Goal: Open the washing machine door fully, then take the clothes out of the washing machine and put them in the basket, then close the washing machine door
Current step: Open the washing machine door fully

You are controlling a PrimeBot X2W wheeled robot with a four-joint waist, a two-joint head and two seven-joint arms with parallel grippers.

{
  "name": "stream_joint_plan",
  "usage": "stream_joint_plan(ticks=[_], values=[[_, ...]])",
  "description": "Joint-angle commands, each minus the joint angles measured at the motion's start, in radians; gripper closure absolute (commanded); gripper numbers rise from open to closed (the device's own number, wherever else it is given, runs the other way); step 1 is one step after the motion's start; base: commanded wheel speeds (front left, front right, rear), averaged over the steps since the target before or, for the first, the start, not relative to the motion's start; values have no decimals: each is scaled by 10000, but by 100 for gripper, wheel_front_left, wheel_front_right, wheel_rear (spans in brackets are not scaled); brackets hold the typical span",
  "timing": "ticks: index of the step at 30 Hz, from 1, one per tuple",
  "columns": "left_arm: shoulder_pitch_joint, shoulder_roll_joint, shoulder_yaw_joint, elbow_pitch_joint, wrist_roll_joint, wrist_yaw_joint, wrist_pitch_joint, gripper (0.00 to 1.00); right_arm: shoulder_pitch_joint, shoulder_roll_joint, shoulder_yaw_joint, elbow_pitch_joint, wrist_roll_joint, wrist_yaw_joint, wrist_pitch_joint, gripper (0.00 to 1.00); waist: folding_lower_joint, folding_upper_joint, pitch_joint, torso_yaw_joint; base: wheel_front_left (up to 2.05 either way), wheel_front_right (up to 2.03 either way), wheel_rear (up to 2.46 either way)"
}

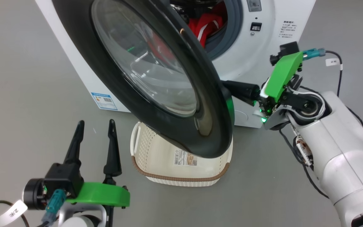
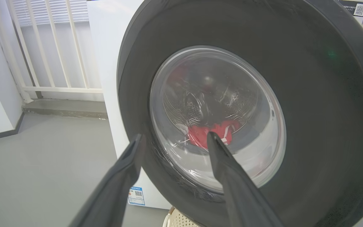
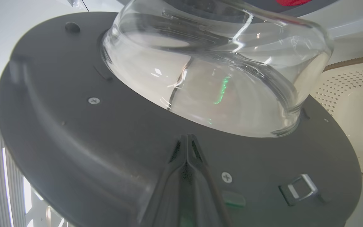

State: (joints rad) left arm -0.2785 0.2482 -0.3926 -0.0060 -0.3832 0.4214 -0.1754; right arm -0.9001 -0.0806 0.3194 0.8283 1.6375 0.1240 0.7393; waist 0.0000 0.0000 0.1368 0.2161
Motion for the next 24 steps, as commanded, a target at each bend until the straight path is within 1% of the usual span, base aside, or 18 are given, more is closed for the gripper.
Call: stream_joint_plan(ticks=[1, 7, 14, 20, 21, 24], values=[[-69, 342, 409, -368, -30, 118, 73, 0, 133, 304, 268, -451, 269, 67, -24, 100, 0, 0, -108, 77, 0, 0, 0], [101, 455, 451, -581, -54, 221, 184, 0, 530, 304, 973, -771, 966, 67, -210, 100, 0, 0, -255, 216, 0, 0, 0], [218, 459, 424, -705, -79, 312, 230, 0, 873, 271, 1794, -1005, 1585, 67, -400, 100, 0, 0, -397, 497, 0, 0, 0], [282, 501, 417, -759, -99, 348, 247, 0, 1071, 48, 2583, -1363, 2208, 67, -681, 100, 0, 0, -483, 808, 0, 0, 0], [282, 501, 417, -759, -99, 348, 247, 0, 1071, 48, 2583, -1363, 2208, 67, -681, 100, 0, 0, -483, 808, 0, 0, 0], [294, 506, 418, -770, -125, 353, 241, 0, 1118, -143, 3061, -1604, 2600, 67, -891, 100, 0, 0, -506, 969, 0, 0, 0]])
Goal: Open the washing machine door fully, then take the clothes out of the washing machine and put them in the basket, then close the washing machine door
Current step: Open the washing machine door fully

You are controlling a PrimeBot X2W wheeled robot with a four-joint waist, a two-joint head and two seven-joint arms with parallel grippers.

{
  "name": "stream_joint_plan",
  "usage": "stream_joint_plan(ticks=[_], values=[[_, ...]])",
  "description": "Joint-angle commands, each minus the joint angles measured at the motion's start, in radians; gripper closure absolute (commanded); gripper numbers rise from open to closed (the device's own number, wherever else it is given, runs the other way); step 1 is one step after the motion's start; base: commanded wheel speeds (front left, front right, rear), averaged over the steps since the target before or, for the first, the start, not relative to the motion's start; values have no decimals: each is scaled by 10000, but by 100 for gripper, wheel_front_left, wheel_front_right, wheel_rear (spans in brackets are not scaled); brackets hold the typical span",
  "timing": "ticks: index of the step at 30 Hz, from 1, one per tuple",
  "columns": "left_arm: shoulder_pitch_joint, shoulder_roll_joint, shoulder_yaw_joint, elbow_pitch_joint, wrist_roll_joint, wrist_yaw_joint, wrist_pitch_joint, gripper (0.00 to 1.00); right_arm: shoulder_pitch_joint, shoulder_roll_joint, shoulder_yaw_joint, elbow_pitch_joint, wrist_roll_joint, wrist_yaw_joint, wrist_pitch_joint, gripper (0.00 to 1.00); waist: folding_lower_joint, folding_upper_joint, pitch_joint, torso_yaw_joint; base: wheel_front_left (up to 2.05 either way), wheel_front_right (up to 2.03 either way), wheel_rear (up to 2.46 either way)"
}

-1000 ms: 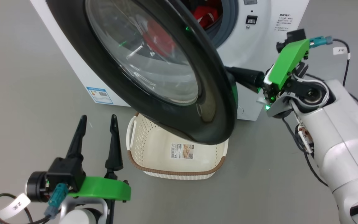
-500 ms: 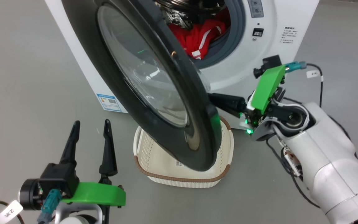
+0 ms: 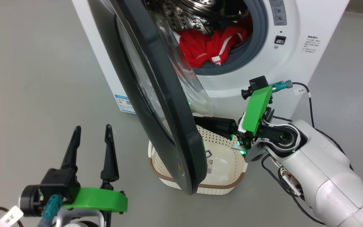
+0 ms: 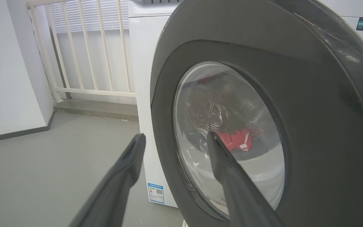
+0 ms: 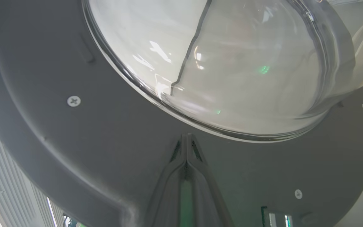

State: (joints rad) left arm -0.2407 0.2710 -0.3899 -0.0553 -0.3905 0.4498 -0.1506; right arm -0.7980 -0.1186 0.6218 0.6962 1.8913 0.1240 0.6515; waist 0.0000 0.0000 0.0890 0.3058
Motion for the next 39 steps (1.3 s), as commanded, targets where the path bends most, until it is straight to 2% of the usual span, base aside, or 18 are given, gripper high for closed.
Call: stream_joint_plan(ticks=[1, 11, 16, 22, 26, 29, 39], values=[[-81, 274, 378, -283, -52, 74, -3, 0, 105, 153, 208, -371, 211, 67, -87, 100, 0, 0, -42, 135, 0, 0, 0], [-35, 281, 319, -280, -101, 98, 11, 0, -47, -1040, 2551, -1752, 2292, 67, -1344, 100, 0, 0, -174, 692, 0, 0, 0], [-36, 287, 296, -279, -122, 106, 11, 0, -479, -2017, 4225, -3091, 3745, 67, -2462, 100, 0, 0, -210, 935, 0, 0, 0], [-58, 278, 255, -269, -157, 88, -5, 0, -1566, -3421, 6177, -5273, 5550, 67, -4239, 100, 0, 0, -195, 1173, 0, 0, 0], [-90, 257, 214, -232, -186, 59, -28, 0, -2130, -4115, 6554, -6476, 6241, 67, -5071, 100, 0, 0, -186, 1300, 0, 0, 0], [-120, 235, 168, -216, -194, 45, -32, 0, -1887, -4451, 6578, -6858, 6145, 67, -5003, 100, 0, 0, -182, 1391, 0, 0, 0], [-111, 267, 208, -226, -245, 103, -84, 0, -1638, -4840, 6583, -7199, 5865, 67, -5142, 100, 0, 0, -113, 1352, 0, 0, 0]])
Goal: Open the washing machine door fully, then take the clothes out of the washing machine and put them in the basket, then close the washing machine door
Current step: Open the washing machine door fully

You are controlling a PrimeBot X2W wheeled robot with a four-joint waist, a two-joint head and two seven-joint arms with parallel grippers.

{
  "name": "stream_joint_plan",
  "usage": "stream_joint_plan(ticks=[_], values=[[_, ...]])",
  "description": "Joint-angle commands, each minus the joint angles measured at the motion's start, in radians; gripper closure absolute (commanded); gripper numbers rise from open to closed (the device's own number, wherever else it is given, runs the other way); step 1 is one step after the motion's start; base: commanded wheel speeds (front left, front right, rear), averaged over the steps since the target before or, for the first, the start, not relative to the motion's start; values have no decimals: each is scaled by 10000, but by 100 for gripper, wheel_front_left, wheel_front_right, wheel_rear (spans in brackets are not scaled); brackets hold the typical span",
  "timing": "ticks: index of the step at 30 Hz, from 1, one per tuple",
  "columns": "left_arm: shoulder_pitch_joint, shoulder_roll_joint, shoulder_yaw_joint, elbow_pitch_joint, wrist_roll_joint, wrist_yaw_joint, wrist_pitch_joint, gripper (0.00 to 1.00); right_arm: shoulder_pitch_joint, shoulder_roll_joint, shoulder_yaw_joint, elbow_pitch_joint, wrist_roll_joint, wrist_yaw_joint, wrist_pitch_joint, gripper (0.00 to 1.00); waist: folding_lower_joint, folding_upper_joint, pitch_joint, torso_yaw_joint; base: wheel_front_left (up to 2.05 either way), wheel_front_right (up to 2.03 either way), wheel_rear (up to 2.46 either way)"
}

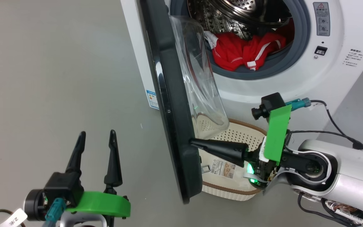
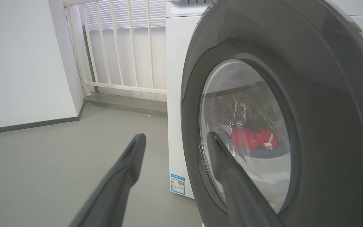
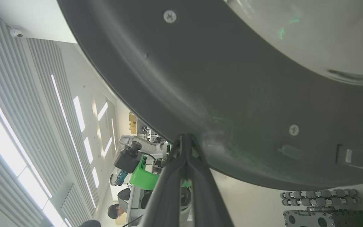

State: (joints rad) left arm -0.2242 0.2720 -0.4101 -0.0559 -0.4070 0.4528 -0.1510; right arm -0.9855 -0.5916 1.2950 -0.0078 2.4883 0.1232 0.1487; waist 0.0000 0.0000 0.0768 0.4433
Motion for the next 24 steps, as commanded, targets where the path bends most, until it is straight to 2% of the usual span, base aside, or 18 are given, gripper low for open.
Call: stream_joint_plan(ticks=[1, 5, 8, 11, 15, 24], values=[[-277, 255, 413, -221, -91, 74, -89, 0, 214, -173, -149, -161, -182, 75, -210, 100, 0, 0, 11, -48, 0, 0, 0], [-281, 247, 402, -240, -105, 85, -99, 0, 176, -354, -149, -75, -593, 75, -485, 100, 0, 0, 14, -134, 0, 0, 0], [-279, 252, 388, -253, -113, 95, -96, 0, 178, -483, -148, 167, -1370, 75, -739, 65, 0, 0, 2, -214, 0, 0, 0], [-278, 269, 377, -257, -129, 86, -96, 0, 225, -487, -148, 506, -2299, 75, -1012, 52, 0, 0, -20, -284, 0, 0, 0], [-241, 284, 351, -290, -132, 109, -84, 0, 300, -402, -148, 1063, -3508, 75, -1498, 2, 0, 0, -46, -344, 0, 0, 0], [-85, 316, 331, -418, -210, 147, -86, 0, 478, 61, -148, 2575, -6754, 75, -2705, 0, 0, 0, -44, -406, 0, 0, 0]])
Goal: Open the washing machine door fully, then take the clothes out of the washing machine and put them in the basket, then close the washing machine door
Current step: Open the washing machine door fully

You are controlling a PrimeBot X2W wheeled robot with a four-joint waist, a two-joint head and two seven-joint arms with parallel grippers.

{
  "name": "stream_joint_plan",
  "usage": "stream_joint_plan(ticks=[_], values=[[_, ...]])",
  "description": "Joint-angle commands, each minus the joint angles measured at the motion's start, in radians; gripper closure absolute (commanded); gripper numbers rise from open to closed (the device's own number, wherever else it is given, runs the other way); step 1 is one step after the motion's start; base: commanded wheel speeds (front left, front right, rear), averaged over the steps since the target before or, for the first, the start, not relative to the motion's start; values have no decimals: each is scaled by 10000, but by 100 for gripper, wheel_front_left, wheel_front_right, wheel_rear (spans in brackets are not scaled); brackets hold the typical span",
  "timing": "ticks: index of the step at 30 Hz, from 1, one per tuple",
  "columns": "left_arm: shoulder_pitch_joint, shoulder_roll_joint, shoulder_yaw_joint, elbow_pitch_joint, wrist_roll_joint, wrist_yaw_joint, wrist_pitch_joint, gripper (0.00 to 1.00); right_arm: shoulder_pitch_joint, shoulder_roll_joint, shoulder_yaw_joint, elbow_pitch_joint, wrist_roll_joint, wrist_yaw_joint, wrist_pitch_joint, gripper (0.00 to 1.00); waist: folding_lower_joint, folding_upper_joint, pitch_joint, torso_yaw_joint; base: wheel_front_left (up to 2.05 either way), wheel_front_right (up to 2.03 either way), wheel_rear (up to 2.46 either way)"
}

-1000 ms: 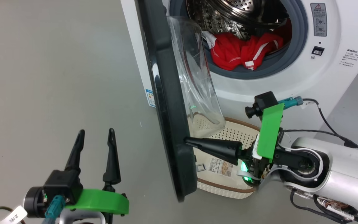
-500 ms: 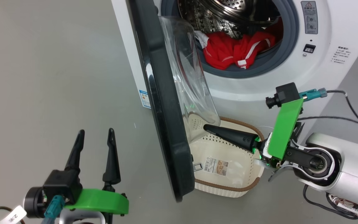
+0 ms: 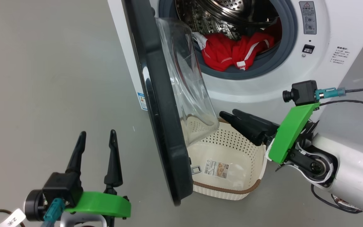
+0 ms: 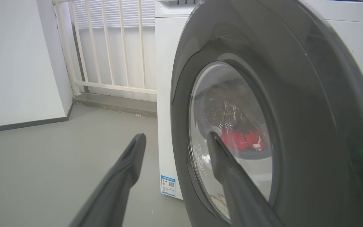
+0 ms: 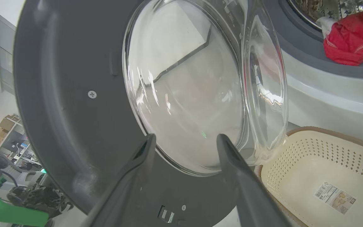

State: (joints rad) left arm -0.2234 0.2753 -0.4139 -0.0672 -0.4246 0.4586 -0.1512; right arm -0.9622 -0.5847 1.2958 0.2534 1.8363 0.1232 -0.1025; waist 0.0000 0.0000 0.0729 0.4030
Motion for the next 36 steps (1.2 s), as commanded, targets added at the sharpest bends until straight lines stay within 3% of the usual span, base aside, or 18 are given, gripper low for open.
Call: stream_joint_plan(ticks=[1, 10, 15, 22, 23, 26, 31, 36], values=[[-79, 284, 366, -314, -41, 94, -85, 0, 264, 41, -155, 100, -511, 75, -351, 0, 0, 0, -11, -8, 0, 0, 0], [97, 328, 356, -426, -88, 155, -99, 0, 382, 529, -190, 1597, -2981, 75, -1422, 0, 0, 0, -86, -127, 0, 0, 0], [230, 358, 355, -495, -110, 198, -120, 0, 740, 1008, -918, 2600, -4379, 75, -1576, 0, 0, 0, -149, -206, 0, 0, 0], [386, 388, 314, -593, -117, 224, -184, 0, 2079, 1888, -4014, 3328, -7641, 75, -1590, 0, 0, 0, -178, -260, 0, 0, 0], [386, 388, 314, -593, -117, 224, -184, 0, 2079, 1888, -4014, 3328, -7641, 75, -1590, 0, 0, 0, -178, -260, 0, 0, 0], [441, 403, 303, -590, -132, 222, -209, 0, 2924, 2343, -5661, 3165, -9501, 75, -1590, 0, 0, 0, -200, -254, 0, 0, 0], [475, 403, 265, -572, -152, 207, -243, 0, 4589, 3365, -8251, 2198, -12469, 75, -1516, 0, 0, 0, -256, -217, 0, 0, 0], [469, 385, 226, -540, -162, 196, -291, 0, 6347, 4682, -10536, 4, -15037, 75, -651, 0, 0, 0, -297, -164, 0, 0, 0]])
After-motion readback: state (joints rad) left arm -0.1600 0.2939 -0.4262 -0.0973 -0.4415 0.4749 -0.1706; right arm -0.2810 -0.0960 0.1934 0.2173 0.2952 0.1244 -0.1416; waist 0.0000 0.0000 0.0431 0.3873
